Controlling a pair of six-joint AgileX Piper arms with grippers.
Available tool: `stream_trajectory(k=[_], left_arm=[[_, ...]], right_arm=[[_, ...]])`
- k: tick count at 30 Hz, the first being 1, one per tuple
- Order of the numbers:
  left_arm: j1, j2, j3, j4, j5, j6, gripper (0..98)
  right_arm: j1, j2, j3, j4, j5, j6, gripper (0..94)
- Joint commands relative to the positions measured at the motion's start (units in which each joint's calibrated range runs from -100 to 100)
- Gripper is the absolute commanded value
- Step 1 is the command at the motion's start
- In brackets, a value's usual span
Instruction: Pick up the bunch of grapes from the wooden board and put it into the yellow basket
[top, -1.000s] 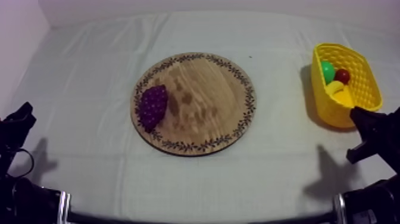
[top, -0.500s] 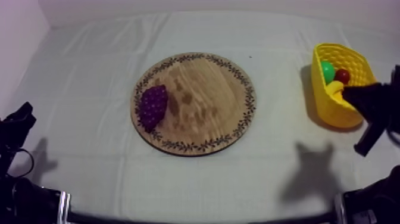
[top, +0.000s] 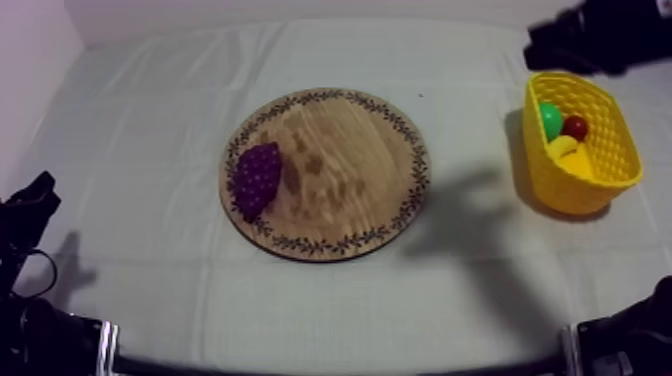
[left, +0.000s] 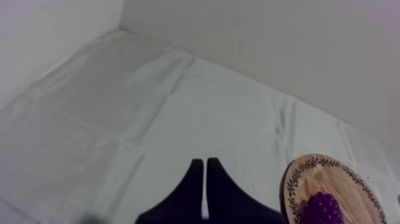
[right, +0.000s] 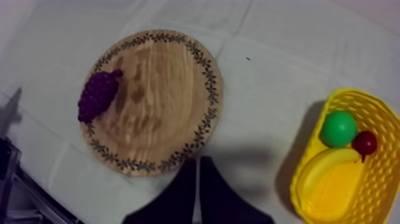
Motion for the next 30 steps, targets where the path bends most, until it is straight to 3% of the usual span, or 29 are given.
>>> stream_trajectory(k=[1,11,30], left_arm=[[0.02,0.02,-0.04,0.01,0.00,0.01,0.0],[0.02,0.02,-0.04,0.01,0.00,0.01,0.0],[0.02,0.02,-0.04,0.01,0.00,0.01,0.0]], right_arm=[[-0.94,10.20,-14.36,-0.57,4.72,-0.03,0.6],[-5.42,27.62,-36.63,-4.13,18.90,-1.97,0.5],[-13.04,55.35,-60.74,-1.76,21.10,-14.51,0.4]])
